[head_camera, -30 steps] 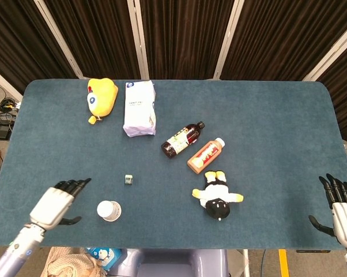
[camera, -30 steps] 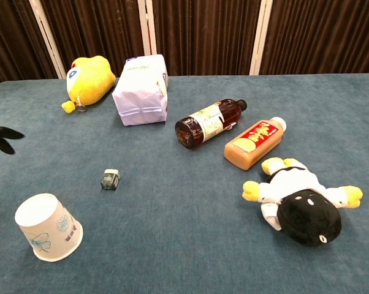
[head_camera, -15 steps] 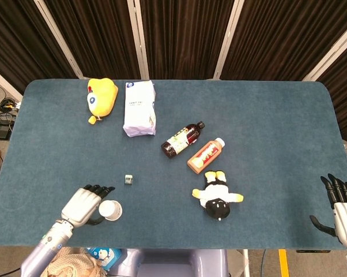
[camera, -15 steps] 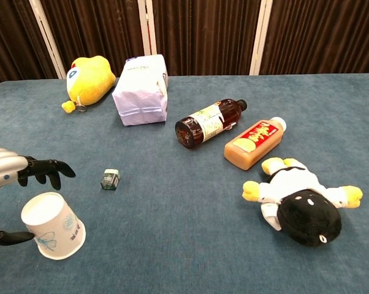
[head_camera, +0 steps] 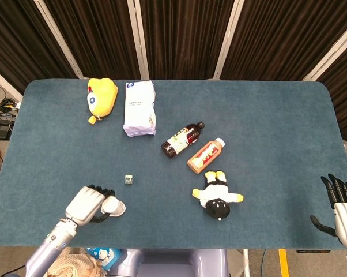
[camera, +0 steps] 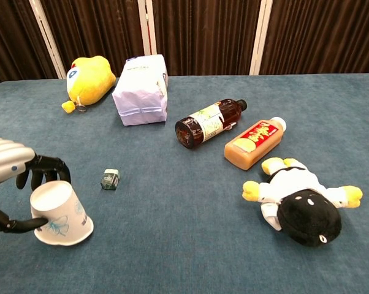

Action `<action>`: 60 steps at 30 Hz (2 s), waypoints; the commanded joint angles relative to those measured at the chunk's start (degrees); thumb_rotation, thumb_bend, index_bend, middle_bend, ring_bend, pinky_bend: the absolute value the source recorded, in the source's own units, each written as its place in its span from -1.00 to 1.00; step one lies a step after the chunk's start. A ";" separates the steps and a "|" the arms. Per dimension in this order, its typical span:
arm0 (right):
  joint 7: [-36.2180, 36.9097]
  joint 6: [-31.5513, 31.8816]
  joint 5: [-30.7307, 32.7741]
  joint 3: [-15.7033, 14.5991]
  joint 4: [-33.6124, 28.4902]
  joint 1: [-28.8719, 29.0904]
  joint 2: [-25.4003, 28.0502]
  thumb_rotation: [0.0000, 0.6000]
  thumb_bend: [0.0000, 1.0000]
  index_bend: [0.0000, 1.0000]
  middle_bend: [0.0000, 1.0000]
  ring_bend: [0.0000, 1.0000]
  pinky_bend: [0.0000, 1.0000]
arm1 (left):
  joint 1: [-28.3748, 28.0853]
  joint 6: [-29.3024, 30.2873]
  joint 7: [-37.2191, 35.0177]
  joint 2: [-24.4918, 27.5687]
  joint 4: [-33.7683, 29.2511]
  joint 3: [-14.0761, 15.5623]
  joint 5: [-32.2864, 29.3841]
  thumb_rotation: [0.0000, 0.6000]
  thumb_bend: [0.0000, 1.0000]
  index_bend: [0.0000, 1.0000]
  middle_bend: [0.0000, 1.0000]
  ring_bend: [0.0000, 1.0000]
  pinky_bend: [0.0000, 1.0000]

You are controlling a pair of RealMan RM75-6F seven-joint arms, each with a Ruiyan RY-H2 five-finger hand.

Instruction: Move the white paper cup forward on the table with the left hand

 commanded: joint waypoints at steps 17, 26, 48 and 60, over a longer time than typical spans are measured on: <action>0.33 -0.61 1.13 0.23 -0.14 0.00 0.27 1.00 -0.53 -1.00 -1.00 -1.00 -1.00 | -7.73 -2.30 -0.04 -4.89 3.93 -9.18 -7.01 1.00 -0.41 -0.32 -0.07 -0.16 -0.07; 0.65 -0.51 1.02 0.26 -0.24 -0.03 0.40 1.00 -0.53 -1.00 -1.00 -1.00 -1.00 | -10.00 -2.90 2.40 -9.46 8.38 -9.15 -9.88 1.00 -0.41 -0.32 -0.07 -0.16 -0.07; 0.62 -0.67 1.18 0.32 -0.45 0.02 0.44 1.00 -0.53 -1.00 -1.00 -1.00 -1.00 | -10.15 -1.24 3.66 -7.11 7.31 -7.34 -13.46 1.00 -0.67 -0.84 -0.79 -0.76 -0.66; 0.05 -0.76 1.19 0.27 -0.55 0.06 0.41 1.00 -0.53 -1.00 -1.00 -1.00 -1.00 | -1.38 10.84 -0.62 5.21 -0.51 -2.05 -6.94 1.00 -0.82 -1.00 -1.00 -1.00 -0.95</action>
